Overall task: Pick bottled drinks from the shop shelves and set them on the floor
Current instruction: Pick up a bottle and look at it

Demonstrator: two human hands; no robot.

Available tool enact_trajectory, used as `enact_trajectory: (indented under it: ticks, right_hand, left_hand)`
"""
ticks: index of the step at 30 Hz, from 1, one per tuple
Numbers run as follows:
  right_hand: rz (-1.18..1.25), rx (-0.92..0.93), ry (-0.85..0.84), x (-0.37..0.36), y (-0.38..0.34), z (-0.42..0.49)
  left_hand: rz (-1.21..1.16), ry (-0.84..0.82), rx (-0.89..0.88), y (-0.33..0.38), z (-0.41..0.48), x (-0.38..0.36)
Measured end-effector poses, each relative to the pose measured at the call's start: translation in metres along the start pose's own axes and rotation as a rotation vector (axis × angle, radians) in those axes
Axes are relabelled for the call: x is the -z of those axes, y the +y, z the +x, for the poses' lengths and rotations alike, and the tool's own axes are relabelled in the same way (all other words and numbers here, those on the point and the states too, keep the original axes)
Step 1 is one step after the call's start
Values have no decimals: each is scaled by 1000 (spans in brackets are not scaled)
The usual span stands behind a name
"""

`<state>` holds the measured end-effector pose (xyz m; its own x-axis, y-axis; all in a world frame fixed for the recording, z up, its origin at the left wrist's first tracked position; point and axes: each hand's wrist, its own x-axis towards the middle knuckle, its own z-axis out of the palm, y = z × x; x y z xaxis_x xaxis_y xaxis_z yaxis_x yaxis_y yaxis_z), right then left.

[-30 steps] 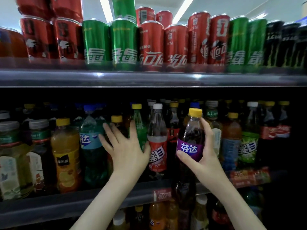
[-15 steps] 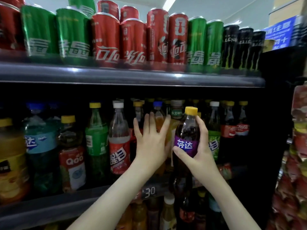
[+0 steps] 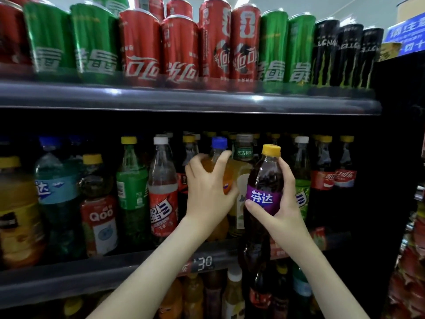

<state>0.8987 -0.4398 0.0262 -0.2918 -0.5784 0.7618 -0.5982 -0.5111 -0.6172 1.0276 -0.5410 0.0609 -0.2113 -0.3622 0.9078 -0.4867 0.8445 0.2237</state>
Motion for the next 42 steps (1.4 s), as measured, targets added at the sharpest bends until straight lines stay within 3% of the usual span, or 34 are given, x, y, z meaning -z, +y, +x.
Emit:
enact_trajectory:
  ticks: [3,11,17,23,30,35,42]
  right_hand:
    - [26,0,22,0,0,-1]
    - [20,40,93,3,-4,-4]
    - [53,38,87,-7,-6,0]
    - [68,60,27,-21,-11,4]
    - [131,85,-30,-41,-20,8]
    - [124,113,-33,-76,-33,4]
    - [228,120,-159,-158,-82,-15]
  left_hand:
    - [-12,52,-34,-7,-6,16]
    - [-138,25,152,-45,-23,51]
    - [-69,-37,8,-31,-9,38]
    - [313,-118,-49,-25,22,2]
    - [277,-210,-148,-37,14,8]
    - [203,-277,-200,-59,-10,46]
    - [248,-81,-117,-132,-60,163]
